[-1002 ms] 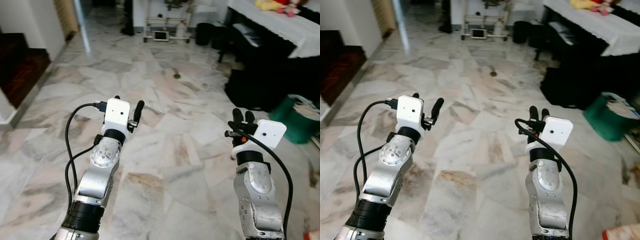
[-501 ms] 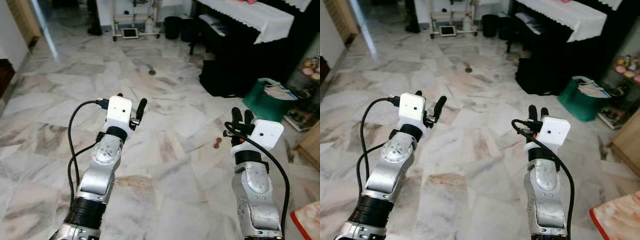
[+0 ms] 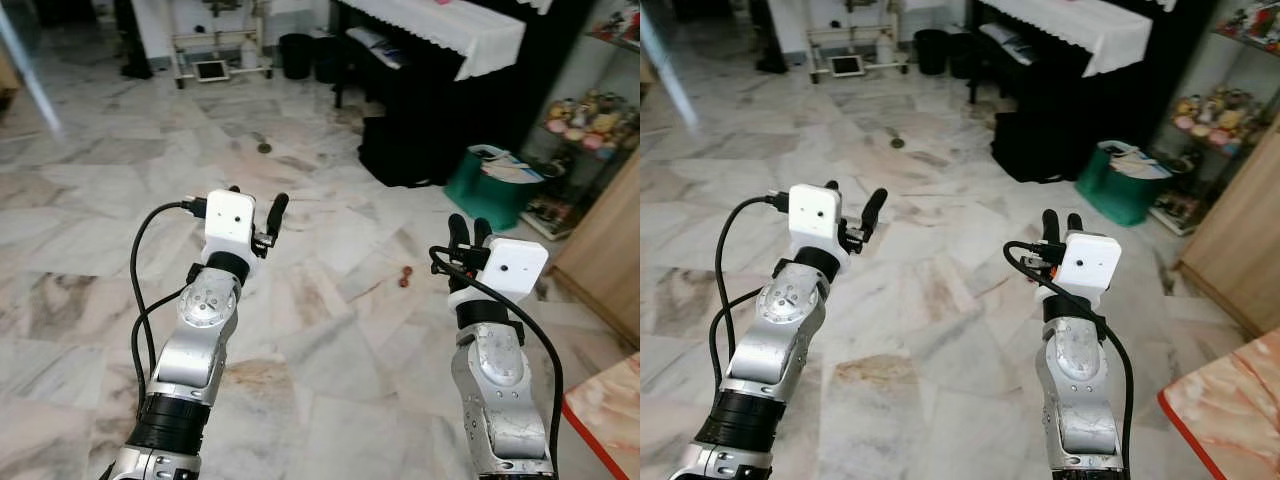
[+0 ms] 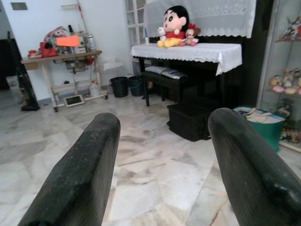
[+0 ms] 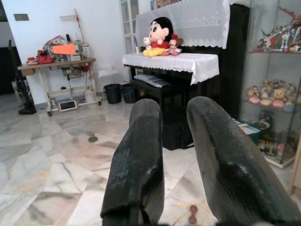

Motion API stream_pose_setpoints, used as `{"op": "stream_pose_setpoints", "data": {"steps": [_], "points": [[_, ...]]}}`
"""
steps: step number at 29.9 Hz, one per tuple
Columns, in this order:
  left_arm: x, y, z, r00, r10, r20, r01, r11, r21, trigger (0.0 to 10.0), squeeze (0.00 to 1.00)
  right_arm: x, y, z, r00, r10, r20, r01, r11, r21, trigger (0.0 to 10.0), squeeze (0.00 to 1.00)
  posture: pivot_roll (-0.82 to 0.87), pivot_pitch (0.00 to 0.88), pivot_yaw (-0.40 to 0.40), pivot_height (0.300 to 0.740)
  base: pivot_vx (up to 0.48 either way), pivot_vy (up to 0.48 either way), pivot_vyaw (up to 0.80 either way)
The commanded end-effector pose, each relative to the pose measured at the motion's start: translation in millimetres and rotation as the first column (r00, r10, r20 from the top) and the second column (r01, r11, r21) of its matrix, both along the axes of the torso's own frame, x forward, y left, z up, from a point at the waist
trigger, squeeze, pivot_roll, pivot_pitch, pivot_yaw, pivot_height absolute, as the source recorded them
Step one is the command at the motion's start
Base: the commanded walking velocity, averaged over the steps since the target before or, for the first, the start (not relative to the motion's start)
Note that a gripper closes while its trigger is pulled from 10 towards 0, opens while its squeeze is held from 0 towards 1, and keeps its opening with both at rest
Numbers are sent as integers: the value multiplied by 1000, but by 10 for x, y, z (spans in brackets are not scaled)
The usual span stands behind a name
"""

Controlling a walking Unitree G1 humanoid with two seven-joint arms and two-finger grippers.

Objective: Setting the table

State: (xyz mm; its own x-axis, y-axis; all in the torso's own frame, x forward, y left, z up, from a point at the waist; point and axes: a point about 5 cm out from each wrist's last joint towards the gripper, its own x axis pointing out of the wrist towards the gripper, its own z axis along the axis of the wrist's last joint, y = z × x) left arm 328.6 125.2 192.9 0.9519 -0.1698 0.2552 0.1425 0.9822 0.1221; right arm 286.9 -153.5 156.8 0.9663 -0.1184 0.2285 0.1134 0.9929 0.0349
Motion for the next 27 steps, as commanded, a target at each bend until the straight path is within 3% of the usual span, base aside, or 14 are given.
{"op": "stream_pose_setpoints", "data": {"steps": [1,17,27], "points": [[18,37,15,1000,5,-5,-5,1000,-15,10000,0,11,-10,62,1000,-4,19,4,1000,-8,10000,0,95,0,-26,740,0,0,-781],[-15,-19,-36,1000,-12,-11,12,1000,-19,10000,0,34,-90,120,999,-27,37,29,999,-40,10000,0,89,0,-36,740,0,0,-782],[-32,152,-80,1000,25,-16,-25,1000,16,10000,0,35,-40,102,999,-12,30,13,999,-50,10000,0,98,0,-37,740,0,0,-779]]}}
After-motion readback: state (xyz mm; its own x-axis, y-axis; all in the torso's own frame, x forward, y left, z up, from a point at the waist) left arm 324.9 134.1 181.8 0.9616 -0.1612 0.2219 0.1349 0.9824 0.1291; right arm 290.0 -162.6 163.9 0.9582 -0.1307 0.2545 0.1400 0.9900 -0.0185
